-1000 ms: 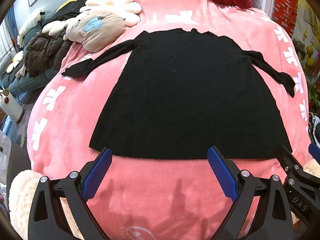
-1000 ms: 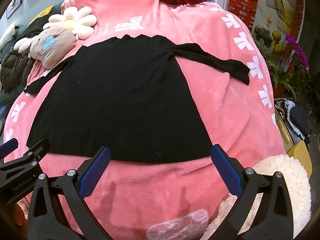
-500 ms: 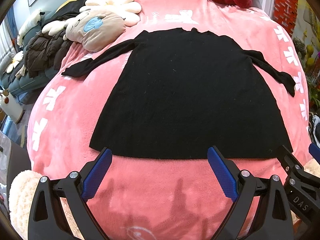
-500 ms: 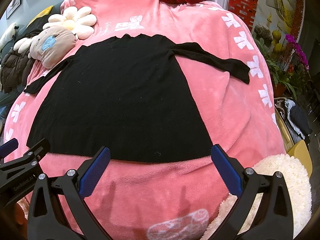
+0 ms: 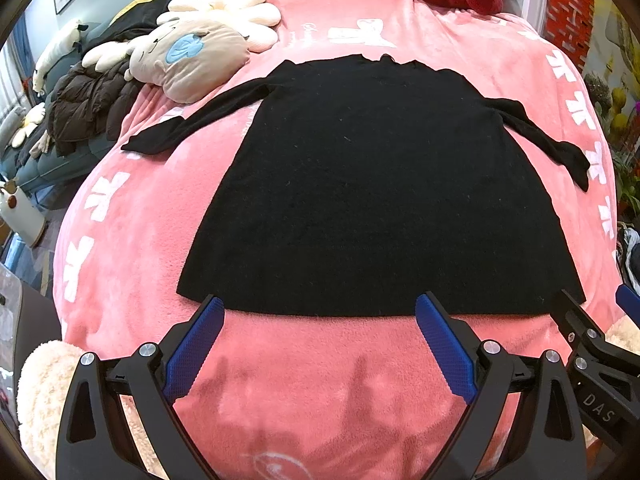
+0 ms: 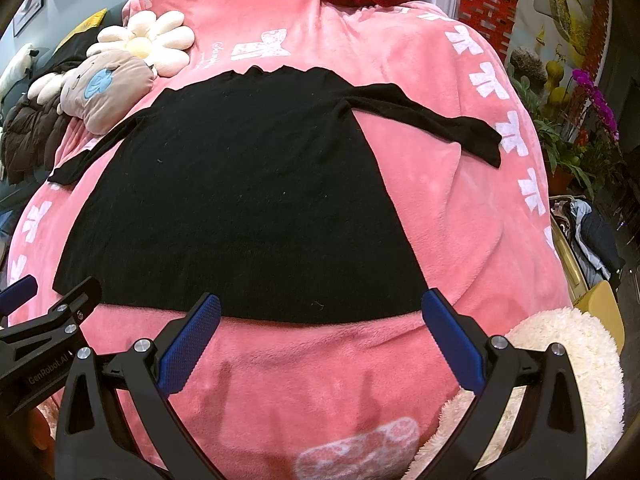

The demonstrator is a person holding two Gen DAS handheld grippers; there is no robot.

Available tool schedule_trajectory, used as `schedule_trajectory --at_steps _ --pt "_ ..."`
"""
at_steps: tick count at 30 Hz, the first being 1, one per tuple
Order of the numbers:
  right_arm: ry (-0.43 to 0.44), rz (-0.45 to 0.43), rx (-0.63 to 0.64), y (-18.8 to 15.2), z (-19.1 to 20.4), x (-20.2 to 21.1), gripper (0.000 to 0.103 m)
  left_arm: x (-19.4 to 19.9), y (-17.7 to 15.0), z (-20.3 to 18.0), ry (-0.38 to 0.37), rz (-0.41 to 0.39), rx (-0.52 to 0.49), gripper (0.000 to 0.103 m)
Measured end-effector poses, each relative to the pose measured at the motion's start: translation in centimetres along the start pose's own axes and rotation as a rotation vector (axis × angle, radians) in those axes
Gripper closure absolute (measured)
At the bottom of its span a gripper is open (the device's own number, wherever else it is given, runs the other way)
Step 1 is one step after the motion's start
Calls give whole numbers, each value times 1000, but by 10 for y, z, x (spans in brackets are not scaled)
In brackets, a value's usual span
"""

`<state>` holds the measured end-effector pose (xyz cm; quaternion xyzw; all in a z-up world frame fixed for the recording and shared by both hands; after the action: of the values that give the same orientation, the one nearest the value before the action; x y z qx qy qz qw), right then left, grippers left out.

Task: Fold small clothes

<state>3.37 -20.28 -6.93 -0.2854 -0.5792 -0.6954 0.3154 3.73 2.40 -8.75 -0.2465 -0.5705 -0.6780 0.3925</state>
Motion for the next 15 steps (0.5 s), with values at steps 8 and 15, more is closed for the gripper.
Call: schedule_trajectory --at_steps 8,15 --pt "-1 2 0 0 0 0 5 -4 7 -10 -2 4 0 9" --pt "0 5 0 -1 0 -1 5 -4 7 -10 3 3 -3 9"
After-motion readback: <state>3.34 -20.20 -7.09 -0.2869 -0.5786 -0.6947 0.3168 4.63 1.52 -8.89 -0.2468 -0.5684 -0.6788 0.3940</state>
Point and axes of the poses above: each gripper's, at about its wrist camera, not at the fingertips, and x roughly against the way its jaws point, z to its left, y to its top, the point moved 8 cm from there along -x, roughly the way its jaws point, and after that the axes turned 14 degrees about y, right-handed, at the moved point
